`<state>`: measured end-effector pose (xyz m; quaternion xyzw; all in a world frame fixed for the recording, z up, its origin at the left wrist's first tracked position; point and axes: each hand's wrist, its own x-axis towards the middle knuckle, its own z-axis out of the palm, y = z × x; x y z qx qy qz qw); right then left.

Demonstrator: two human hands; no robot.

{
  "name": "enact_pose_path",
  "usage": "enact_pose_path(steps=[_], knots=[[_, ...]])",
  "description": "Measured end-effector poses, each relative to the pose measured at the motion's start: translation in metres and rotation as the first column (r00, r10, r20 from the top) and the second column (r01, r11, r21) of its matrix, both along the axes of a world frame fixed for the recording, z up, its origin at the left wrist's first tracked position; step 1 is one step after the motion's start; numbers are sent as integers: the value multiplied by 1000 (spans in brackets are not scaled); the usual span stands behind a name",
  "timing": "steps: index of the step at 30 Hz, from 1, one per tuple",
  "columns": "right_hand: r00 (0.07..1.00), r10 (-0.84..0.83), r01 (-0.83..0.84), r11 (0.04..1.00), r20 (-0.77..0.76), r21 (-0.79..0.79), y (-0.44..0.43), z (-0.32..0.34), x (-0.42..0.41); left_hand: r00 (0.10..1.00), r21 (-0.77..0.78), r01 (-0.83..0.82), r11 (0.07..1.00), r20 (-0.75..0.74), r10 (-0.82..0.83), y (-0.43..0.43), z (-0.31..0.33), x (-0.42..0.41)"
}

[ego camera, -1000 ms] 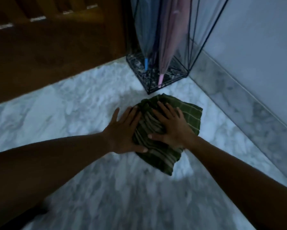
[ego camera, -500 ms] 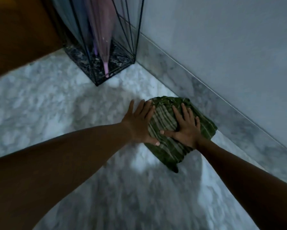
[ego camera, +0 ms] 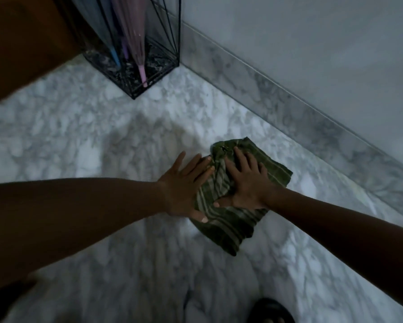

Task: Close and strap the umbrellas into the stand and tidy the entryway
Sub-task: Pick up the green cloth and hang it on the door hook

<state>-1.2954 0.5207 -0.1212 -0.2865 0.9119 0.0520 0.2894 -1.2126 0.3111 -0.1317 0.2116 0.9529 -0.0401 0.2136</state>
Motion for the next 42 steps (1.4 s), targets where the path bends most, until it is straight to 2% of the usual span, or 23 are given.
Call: enact_pose_path(steps=[5, 10, 13, 16, 20, 23, 25, 28, 30, 32, 34, 37, 39, 42], knots=[[997, 66, -66, 998, -32, -7, -58, 4, 32, 997, -42, -69, 997, 34, 71, -63, 5, 36], [991, 123, -126, 990, -54, -58, -127, 7, 36, 964, -129, -257, 958, 41, 264, -146, 9, 71], [964, 240, -256, 955, -115, -153, -168, 11, 32, 944, -207, -313, 927, 38, 327, -191, 13, 90], [937, 310, -346, 893, -162, -289, -206, 10, 25, 918, -212, -378, 901, 44, 395, -228, 15, 105], [961, 241, -277, 859, -138, -431, -248, 4, 17, 908, -124, -405, 906, 66, 415, -258, 17, 101], [994, 110, -101, 888, -6, -449, -272, 4, 0, 899, -37, -435, 900, 33, 436, -260, 23, 82], [997, 52, -25, 924, 62, -381, -282, 9, -17, 839, 35, -544, 838, 25, 544, -252, 28, 70], [996, 50, -29, 962, 69, -272, -284, 31, -24, 634, 206, -773, 599, 273, 724, -222, 52, 50], [995, 25, 0, 970, 98, -245, -279, 69, -21, 571, 219, -821, 528, 350, 743, -201, 84, 40], [994, -4, 33, 967, 113, -254, -274, 109, -19, 578, 172, -812, 558, 374, 726, -189, 121, 31], [992, 26, 9, 963, 126, -268, -262, 171, -16, 540, 156, -832, 533, 454, 709, -179, 181, 30], [986, 62, -12, 952, 154, -306, -243, 279, -9, 493, 183, -865, 467, 484, 723, -177, 283, 44], [985, 76, -24, 951, 158, -308, -232, 363, -3, 482, 253, -876, 410, 463, 744, -181, 358, 60], [990, 92, -47, 932, 108, -359, -228, 500, 5, 509, 343, -849, 401, 333, 794, -191, 493, 82]])
